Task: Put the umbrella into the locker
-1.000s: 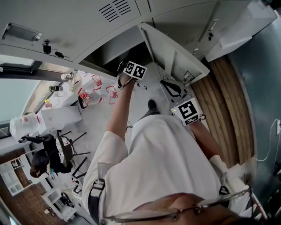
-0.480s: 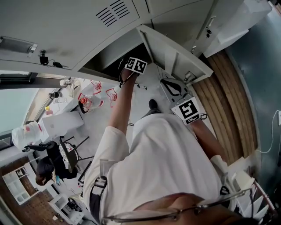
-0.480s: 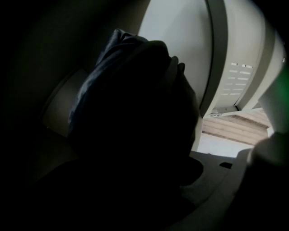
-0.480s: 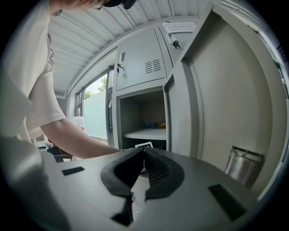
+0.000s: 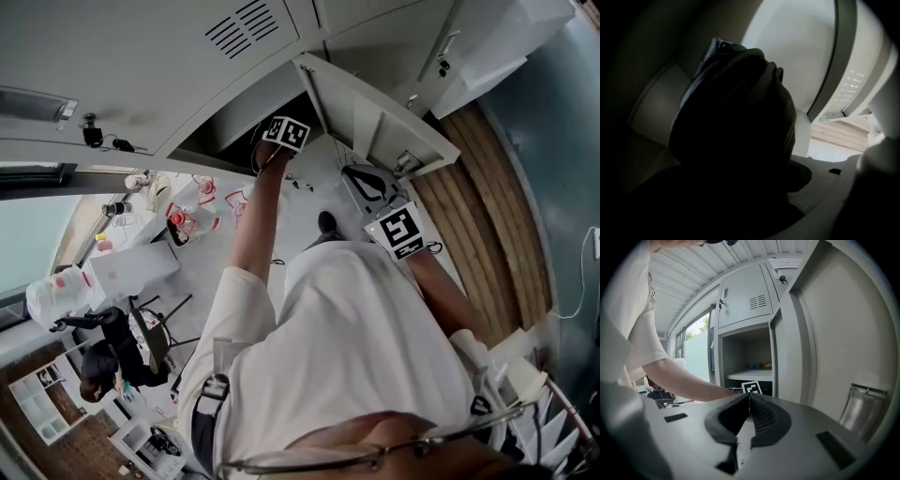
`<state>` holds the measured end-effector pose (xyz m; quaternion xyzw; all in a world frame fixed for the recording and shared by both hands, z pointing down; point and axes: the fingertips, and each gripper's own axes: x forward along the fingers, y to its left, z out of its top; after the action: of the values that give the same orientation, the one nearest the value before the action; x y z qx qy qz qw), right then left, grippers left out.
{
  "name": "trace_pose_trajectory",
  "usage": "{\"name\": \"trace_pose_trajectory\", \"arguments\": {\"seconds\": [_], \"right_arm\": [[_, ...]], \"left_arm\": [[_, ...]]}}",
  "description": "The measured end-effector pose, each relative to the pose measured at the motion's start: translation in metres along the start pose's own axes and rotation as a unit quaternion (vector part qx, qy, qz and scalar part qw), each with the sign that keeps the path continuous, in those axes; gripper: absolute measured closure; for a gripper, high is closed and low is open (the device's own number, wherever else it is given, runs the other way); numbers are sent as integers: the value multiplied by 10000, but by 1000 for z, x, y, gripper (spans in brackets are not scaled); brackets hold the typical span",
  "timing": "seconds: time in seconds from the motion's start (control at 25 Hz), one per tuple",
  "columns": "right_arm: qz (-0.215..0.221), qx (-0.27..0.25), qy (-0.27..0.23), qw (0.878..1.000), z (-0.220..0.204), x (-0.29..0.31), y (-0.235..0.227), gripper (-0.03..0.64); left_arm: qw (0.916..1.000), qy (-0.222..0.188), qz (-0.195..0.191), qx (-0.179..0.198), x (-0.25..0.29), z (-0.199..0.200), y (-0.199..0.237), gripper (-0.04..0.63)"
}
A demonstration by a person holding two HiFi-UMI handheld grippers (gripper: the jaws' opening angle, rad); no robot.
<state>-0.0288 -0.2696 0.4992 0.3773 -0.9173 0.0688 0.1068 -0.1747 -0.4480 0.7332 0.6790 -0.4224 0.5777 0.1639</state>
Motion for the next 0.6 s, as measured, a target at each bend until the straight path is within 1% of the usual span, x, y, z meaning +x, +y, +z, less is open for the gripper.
{"name": "trace_pose_trajectory", "arguments": {"seconds": [0.16, 0.32, 0.36, 0.44, 0.48, 0.6], "right_arm": [[7, 26, 52, 10000, -2, 4, 2, 608], [12, 44, 59, 10000, -1, 9, 3, 609], [15, 44, 58, 10000, -1, 10, 3, 609], [29, 58, 56, 10000, -1, 11, 4, 609], [41, 63, 60, 10000, -1, 12, 4, 609], [94, 50, 96, 9999, -3, 15, 7, 607]], "left_arm": [[9998, -78, 130, 86, -2, 0, 5, 294], [9994, -268, 215, 34, -3, -2, 6, 276], [9992, -331, 215, 9, -4, -2, 7, 258], [9982, -552, 237, -26, -7, 0, 9, 201], [9972, -694, 281, -24, -11, 3, 11, 190], [9941, -1023, 359, -30, -23, 14, 14, 187]]}}
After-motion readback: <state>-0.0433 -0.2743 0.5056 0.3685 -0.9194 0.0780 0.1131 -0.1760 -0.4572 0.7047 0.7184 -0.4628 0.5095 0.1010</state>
